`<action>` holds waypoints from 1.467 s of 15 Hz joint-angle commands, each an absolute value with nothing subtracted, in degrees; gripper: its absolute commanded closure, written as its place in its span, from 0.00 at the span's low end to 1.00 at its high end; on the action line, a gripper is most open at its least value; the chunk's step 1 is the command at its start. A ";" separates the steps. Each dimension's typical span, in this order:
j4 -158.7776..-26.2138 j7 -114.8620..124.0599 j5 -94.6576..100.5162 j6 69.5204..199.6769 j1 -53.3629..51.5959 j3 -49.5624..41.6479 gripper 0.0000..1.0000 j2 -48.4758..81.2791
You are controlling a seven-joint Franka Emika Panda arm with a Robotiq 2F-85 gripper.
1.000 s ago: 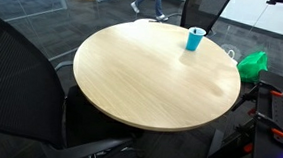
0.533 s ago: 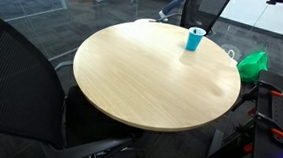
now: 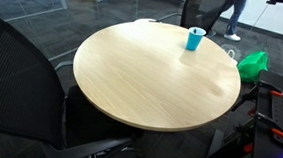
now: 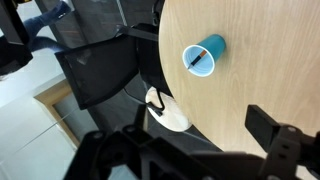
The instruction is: Remove the orange and black pen from the light blue cup
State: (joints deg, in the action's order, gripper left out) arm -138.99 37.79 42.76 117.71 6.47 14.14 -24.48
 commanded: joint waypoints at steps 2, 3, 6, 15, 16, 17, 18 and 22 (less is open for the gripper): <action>-137.32 49.38 50.58 112.78 5.76 14.38 0.00 -20.29; -137.17 53.14 52.03 112.04 5.50 14.15 0.00 -19.52; -136.92 63.33 55.27 111.01 4.36 13.12 0.00 -17.26; -137.76 77.42 55.49 117.17 1.04 8.23 0.00 -15.74; -137.81 77.38 55.46 117.18 0.85 7.97 0.00 -15.71; -137.82 77.38 55.45 117.19 0.72 7.89 0.00 -15.71; -137.82 77.37 55.45 117.19 0.66 7.90 0.00 -15.70; -137.75 80.43 55.03 118.44 0.91 7.28 0.00 -15.28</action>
State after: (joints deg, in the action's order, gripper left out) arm -137.93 77.50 55.17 117.59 1.95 8.99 -15.77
